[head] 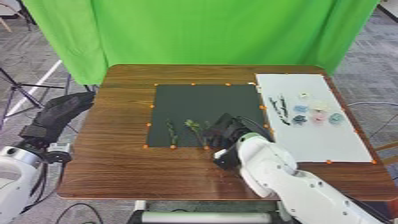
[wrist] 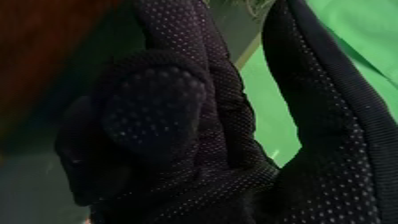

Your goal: Arrange flowers

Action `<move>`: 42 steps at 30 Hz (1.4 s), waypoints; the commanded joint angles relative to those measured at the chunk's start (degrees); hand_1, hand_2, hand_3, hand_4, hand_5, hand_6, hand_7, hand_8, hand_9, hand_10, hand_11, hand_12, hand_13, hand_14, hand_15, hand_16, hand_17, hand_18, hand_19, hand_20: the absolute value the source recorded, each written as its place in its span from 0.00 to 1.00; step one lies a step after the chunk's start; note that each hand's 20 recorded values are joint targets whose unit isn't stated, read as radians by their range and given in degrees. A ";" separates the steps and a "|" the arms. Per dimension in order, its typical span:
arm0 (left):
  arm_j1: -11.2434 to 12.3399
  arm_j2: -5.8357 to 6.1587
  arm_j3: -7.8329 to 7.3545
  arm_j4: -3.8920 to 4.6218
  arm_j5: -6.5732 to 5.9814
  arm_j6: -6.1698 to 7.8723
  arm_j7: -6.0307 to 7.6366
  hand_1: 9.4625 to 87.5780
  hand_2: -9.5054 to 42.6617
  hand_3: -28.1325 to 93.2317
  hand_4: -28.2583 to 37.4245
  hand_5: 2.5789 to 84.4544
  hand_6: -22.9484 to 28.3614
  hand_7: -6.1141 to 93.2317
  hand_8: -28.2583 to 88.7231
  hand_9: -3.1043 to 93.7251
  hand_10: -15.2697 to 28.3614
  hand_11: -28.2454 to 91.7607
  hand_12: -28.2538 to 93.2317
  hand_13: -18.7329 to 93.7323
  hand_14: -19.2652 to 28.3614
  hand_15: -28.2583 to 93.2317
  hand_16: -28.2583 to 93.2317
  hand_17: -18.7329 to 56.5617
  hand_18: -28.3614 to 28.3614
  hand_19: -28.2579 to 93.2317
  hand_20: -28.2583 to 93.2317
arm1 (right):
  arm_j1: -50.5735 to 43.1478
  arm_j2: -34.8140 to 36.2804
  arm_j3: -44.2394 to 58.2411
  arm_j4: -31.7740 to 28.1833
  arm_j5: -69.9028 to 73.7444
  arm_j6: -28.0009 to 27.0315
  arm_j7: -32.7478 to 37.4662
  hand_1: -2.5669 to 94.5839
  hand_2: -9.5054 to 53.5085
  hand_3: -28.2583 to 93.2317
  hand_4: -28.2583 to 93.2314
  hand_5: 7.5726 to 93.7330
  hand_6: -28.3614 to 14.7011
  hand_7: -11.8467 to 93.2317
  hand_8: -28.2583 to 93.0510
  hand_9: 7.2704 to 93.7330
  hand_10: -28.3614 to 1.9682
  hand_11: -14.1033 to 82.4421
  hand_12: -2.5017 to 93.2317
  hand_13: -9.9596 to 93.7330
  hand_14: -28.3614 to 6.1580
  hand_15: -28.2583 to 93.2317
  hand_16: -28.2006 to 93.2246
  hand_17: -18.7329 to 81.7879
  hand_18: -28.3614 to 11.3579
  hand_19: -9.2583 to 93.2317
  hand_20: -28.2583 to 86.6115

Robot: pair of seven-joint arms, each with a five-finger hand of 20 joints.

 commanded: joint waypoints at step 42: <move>-0.23 -0.92 1.01 0.07 -0.01 -1.61 -0.64 0.25 0.00 0.69 0.15 0.44 0.57 0.17 0.20 0.37 0.66 0.33 0.35 0.40 0.74 0.30 0.26 0.25 0.70 0.27 0.34 | 6.50 10.30 4.63 15.25 -17.36 -5.81 4.80 0.41 0.00 0.70 0.18 0.56 0.53 0.23 0.21 0.63 0.31 0.24 0.25 0.95 0.66 0.59 0.51 0.77 0.37 0.97 0.60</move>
